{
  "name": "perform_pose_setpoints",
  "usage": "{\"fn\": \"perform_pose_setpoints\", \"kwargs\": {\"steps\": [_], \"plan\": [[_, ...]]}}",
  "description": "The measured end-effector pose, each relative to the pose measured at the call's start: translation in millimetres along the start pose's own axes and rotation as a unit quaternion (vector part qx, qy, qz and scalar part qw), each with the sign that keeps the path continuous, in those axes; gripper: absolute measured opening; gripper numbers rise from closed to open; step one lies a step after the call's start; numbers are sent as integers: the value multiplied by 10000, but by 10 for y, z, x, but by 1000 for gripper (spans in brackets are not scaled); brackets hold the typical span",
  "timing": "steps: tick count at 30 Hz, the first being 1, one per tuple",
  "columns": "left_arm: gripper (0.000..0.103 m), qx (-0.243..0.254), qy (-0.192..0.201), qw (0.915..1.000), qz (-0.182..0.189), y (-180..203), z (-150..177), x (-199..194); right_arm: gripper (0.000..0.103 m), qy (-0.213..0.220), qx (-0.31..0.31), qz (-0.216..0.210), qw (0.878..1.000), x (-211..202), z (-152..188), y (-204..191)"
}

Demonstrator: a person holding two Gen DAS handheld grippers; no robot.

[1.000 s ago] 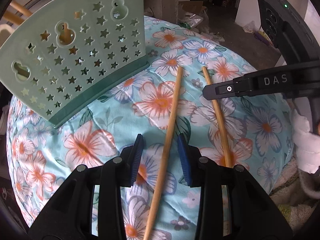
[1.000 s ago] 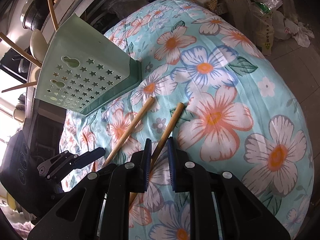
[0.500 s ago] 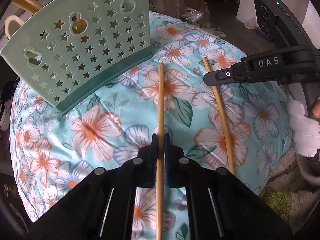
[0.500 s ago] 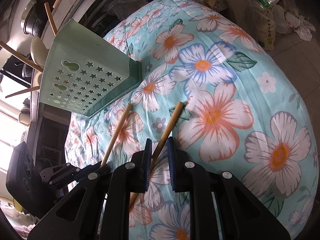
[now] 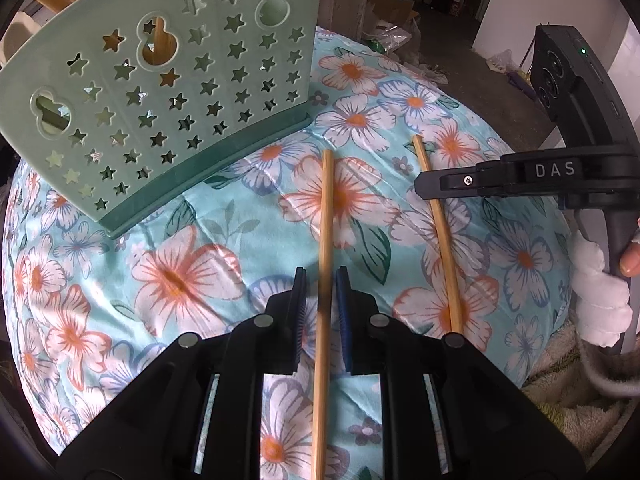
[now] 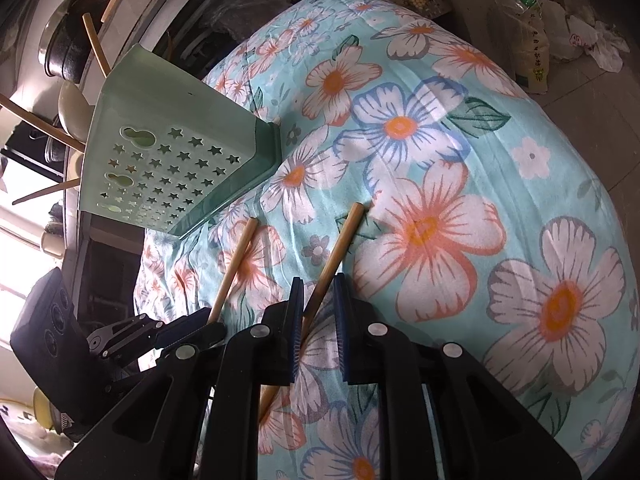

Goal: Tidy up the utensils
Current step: 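Close the left tool on one chopstick while the right tool lowers onto the other, then close the right tool on the remaining chopstick while the left tool holds its chopstick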

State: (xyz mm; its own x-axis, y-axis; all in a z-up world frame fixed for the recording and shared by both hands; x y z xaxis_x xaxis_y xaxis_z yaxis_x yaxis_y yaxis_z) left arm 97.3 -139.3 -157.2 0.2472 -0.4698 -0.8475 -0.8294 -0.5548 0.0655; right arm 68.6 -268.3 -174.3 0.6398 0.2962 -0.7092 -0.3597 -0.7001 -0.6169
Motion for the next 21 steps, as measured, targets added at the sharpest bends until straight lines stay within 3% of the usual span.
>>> {"fn": "perform_pose_setpoints", "kwargs": {"steps": [11, 21], "plan": [[14, -87, 47, 10000, -10, -39, -281, 203, 14, -7, 63, -21, 10000, -4, -7, 12], [14, -75, 80, 9999, -26, -36, -331, 227, 14, -5, 79, -24, 10000, -2, -12, 17]]}}
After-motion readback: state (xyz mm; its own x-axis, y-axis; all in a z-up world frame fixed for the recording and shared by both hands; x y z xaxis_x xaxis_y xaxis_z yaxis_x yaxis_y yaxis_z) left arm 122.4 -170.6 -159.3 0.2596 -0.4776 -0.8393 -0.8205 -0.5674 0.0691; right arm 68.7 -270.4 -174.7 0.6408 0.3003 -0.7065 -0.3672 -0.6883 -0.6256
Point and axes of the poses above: each gripper's, at about its wrist camera, not at the fingertips, and x roughly the way its jaws point, y to its right, z to its underside, the point moved 5 cm from there along x, roughly the way its jaws point, and after that the axes turned 3 degrees about y, right-handed, at the moved point
